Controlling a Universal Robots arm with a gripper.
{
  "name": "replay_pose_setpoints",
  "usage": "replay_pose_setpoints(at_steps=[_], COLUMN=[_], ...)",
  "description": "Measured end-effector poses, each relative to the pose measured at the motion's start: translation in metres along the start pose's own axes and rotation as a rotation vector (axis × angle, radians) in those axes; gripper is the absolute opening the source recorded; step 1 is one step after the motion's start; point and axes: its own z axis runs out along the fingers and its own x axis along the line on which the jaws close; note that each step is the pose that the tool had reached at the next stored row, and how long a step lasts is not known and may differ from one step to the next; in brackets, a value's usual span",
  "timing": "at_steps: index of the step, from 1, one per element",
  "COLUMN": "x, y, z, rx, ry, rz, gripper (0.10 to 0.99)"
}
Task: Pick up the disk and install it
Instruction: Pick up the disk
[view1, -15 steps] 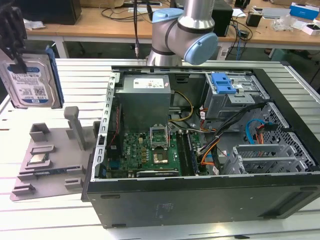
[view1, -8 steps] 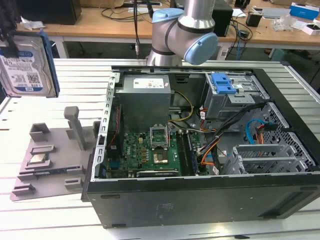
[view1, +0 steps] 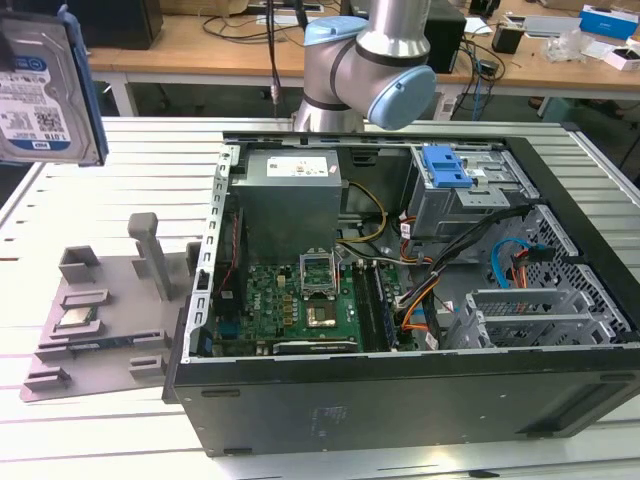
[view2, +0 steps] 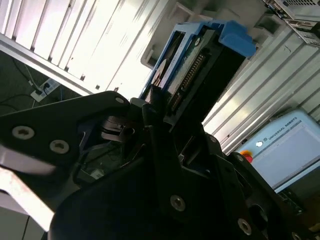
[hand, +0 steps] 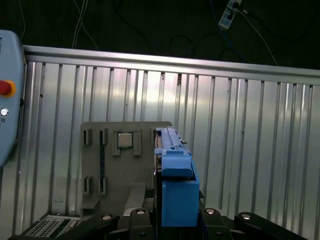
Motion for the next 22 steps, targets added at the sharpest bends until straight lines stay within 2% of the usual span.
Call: replay_pose_setpoints(at_steps=[7, 10, 14, 18, 20, 22], x=[0.0000, 0.0002, 0.0012, 0.0026, 0.0037, 0.0043], y=[0.0000, -0.0029, -0.0153, -0.0332, -0.0473, -0.0549], z=[-0.0022, -0.0023, -0.0026, -0.0029, -0.0032, -0.0034], rx=[0.000, 0.000, 0.000, -0.001, -0.001, -0.001], ry=[0.0000, 0.0001, 0.0001, 0.0001, 0.0000, 0.0001], rz=[0.000, 0.000, 0.000, 0.000, 0.000, 0.000], gripper=[0.365, 0.365, 0.365, 0.365, 0.365, 0.365])
